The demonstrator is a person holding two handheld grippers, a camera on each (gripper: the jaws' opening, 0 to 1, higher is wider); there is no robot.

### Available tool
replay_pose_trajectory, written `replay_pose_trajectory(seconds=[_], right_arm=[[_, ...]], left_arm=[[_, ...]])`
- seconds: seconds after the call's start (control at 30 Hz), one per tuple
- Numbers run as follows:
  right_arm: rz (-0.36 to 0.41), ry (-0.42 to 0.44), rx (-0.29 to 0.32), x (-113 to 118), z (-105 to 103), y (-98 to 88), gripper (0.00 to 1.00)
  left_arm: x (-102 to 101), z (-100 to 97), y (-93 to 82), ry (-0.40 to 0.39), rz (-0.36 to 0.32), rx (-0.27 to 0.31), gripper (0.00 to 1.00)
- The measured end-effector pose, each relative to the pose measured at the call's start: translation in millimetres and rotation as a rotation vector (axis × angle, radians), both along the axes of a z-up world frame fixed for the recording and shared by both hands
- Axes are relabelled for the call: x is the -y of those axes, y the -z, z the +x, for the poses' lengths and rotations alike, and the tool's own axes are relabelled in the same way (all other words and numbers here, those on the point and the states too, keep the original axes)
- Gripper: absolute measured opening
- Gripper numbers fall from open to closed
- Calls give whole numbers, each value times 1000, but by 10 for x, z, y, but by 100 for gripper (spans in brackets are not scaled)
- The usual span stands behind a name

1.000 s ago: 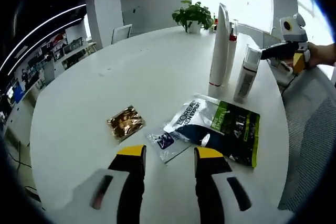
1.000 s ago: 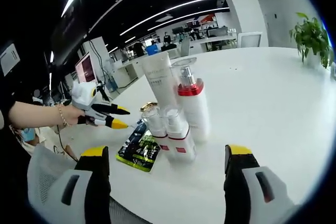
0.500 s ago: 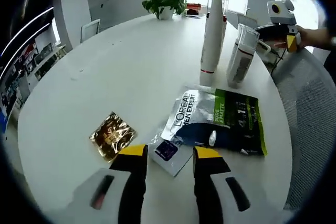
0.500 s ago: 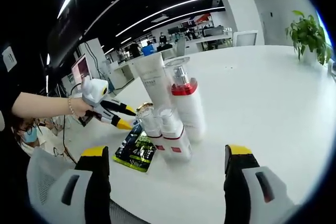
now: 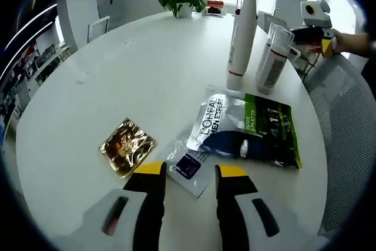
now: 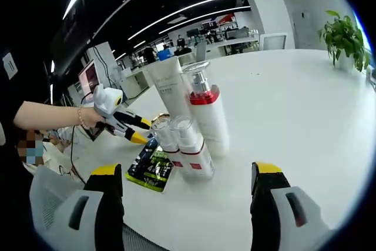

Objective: Arrange the skincare products in the storage area until every visible bottle or jar stands upright without overlapping.

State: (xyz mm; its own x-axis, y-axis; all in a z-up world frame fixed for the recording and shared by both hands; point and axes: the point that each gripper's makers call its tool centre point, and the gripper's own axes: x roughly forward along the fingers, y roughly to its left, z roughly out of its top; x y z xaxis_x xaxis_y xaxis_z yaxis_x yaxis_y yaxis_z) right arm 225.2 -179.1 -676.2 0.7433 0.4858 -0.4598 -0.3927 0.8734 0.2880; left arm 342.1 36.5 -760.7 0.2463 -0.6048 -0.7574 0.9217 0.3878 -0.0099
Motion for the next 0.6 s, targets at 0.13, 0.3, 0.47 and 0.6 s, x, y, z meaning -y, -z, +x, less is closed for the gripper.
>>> replay_pose_trajectory(seconds=[0.13, 0.3, 0.47, 0.6], right_arm=[[2, -4, 1, -7, 0, -2, 90], [4, -10, 0, -13, -4, 4, 90], [4, -20, 1, -33, -11, 3, 91], [6, -27, 4, -47, -14, -5, 90]], left_arm=[[-125, -22, 12, -53, 11, -14, 28], [-231, -87, 26, -102, 21, -23, 28], [-308, -198, 44, -150, 35, -33, 28], [-385, -202, 4, -139, 96, 10, 28]])
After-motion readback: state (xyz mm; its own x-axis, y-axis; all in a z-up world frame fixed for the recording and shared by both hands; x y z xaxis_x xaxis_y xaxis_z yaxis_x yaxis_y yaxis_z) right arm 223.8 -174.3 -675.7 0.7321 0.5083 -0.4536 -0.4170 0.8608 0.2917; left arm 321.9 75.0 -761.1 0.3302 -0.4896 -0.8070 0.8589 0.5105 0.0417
